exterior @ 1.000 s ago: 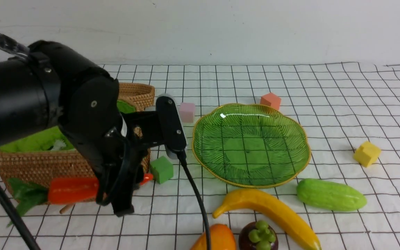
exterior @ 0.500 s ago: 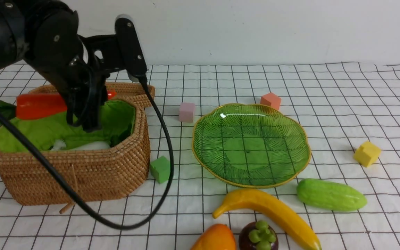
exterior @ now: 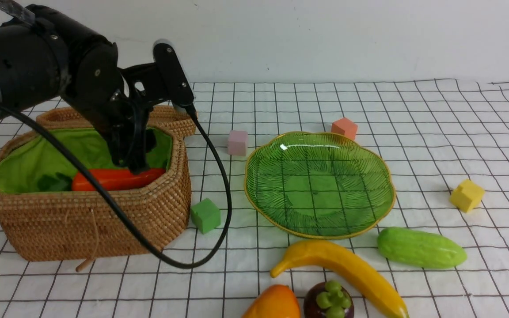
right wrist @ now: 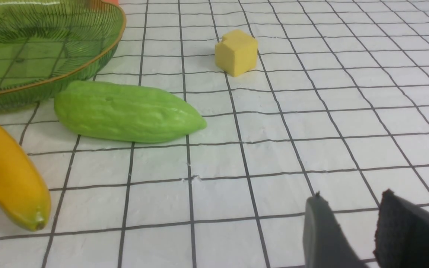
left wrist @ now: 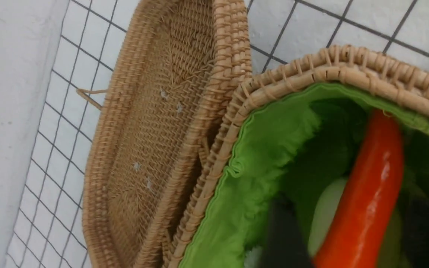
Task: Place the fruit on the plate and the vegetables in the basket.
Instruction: Use the left arm to grab a carrot and put it into the left basket, then use the right arm to grab a banana and put it into the right plate
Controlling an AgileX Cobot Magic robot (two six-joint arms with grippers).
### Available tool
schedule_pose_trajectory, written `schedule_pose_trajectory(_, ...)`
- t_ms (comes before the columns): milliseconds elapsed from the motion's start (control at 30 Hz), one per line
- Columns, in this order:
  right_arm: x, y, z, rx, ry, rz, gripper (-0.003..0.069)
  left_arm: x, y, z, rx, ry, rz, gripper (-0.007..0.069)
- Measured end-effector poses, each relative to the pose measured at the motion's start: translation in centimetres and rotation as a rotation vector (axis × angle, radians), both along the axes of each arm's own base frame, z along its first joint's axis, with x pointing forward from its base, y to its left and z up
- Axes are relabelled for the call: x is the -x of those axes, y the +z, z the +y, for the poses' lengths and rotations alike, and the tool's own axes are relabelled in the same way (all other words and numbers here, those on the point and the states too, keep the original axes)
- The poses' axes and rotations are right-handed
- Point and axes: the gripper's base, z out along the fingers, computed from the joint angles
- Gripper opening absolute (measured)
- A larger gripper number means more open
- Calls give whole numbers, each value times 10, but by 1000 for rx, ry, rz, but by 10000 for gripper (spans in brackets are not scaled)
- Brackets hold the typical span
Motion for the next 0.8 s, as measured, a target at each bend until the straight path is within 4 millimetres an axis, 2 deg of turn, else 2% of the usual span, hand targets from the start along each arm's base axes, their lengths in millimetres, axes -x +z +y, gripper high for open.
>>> schedule_pose_trajectory(33, 0, 0, 0, 0, 0, 0, 243, 1, -1, 0, 1, 7, 9, 555)
schedule_pose_trajectory(133, 0, 0, 0, 0, 0, 0, 243, 5, 0, 2, 6, 28, 46, 650)
schedule_pose_trajectory(233, 0, 0, 0, 0, 0, 0, 243, 16, 10, 5, 24, 52, 77, 664)
schedule_pose_trajectory(333, 0, 0, 0, 0, 0, 0, 243, 29, 28, 8, 56, 65, 66, 645)
schedule_pose_trajectory(433, 0, 0, 0, 0, 0, 0, 243, 66, 76, 17, 181, 82, -22, 561)
schedule_pose_trajectory(467, 0, 0, 0, 0, 0, 0, 243, 66, 76, 16, 186, 84, -21, 561)
schedule_pose_trajectory(500, 0, 0, 0, 0, 0, 0, 243, 86, 100, 22, 254, 92, -79, 519)
schedule_pose_trajectory(600, 0, 0, 0, 0, 0, 0, 243, 127, 136, 33, 401, 133, -158, 421)
schedule_pose_trajectory(700, 0, 0, 0, 0, 0, 0, 243, 169, 156, 45, 539, 229, -141, 297)
schedule_pose_trajectory(733, 0, 0, 0, 0, 0, 0, 243, 188, 160, 52, 571, 283, -98, 235)
schedule_pose_trajectory(800, 0, 0, 0, 0, 0, 0, 243, 208, 159, 58, 593, 343, -40, 158)
